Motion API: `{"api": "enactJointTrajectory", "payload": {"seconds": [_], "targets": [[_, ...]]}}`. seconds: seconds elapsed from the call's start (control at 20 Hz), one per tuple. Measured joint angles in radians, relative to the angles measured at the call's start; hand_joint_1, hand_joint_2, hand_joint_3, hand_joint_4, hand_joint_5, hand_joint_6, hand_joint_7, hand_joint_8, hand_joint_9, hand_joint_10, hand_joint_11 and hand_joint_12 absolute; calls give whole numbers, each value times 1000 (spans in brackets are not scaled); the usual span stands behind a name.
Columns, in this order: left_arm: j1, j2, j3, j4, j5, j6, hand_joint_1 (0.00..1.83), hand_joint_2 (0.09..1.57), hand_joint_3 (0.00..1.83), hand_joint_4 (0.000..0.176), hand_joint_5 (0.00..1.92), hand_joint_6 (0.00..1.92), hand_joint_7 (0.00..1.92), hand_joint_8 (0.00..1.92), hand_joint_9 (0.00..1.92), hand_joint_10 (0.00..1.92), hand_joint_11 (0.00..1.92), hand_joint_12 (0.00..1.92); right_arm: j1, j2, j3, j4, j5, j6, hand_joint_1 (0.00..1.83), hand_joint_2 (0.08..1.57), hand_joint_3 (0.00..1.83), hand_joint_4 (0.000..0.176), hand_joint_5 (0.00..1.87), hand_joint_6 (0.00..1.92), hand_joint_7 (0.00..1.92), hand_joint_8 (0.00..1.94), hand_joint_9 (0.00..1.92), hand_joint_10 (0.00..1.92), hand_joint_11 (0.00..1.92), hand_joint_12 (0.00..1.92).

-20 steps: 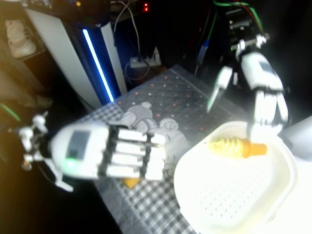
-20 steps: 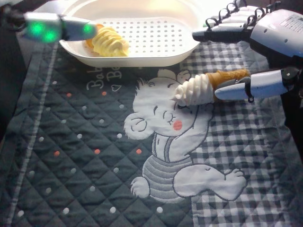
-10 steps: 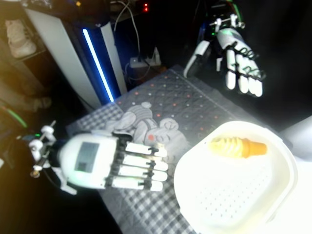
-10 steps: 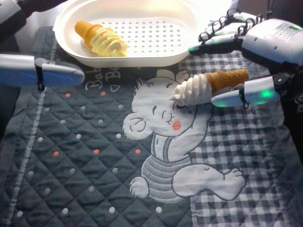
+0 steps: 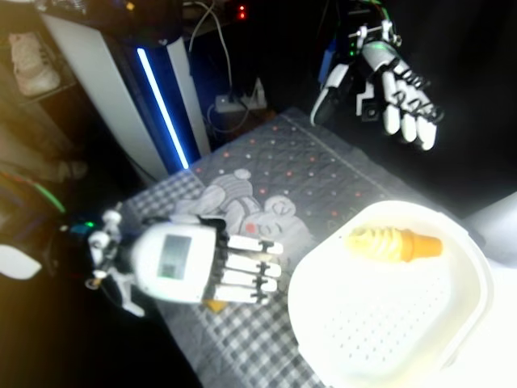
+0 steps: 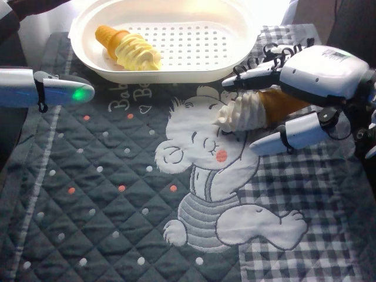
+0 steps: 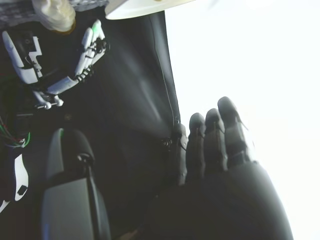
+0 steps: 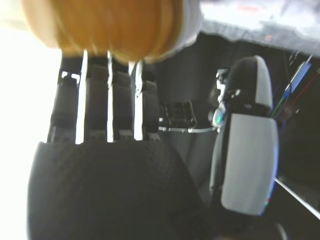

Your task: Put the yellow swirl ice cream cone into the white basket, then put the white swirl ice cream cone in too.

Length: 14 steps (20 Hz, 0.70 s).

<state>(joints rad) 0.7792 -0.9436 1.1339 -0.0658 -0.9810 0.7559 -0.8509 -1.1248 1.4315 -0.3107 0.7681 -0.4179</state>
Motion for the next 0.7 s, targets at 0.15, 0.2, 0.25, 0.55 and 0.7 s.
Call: {"api": "enactJointTrajectory", "payload": {"seconds": [0.15,0.2,0.25,0.55,0.7], "targets": [[2,0,0,-6,-3,-1,824,875,4,49,261,2,225,2,142,2,0,485,0,-12,8,-10,-23,0,904,868,2,67,514,9,609,23,666,39,174,1185],[2,0,0,-6,-5,-2,833,880,4,51,262,1,225,1,132,1,0,455,0,-13,8,-14,-25,0,1084,925,0,52,608,1,683,121,581,624,237,1398],[2,-1,0,-6,-6,-5,862,883,3,52,269,2,231,1,127,0,0,425,0,-14,10,-13,-22,0,1310,1041,2,0,816,44,956,773,703,931,473,1528],[2,-2,0,-8,-10,-15,840,874,0,59,273,1,253,1,151,3,0,495,1,-14,28,-14,-3,31,1380,1097,0,0,1028,897,1022,904,887,1191,686,1229],[13,-2,0,-12,-14,-17,846,878,0,62,277,1,251,0,137,1,0,472,29,-13,40,-81,-20,80,1308,1063,0,0,1186,459,1067,1042,972,1114,742,1510]]}}
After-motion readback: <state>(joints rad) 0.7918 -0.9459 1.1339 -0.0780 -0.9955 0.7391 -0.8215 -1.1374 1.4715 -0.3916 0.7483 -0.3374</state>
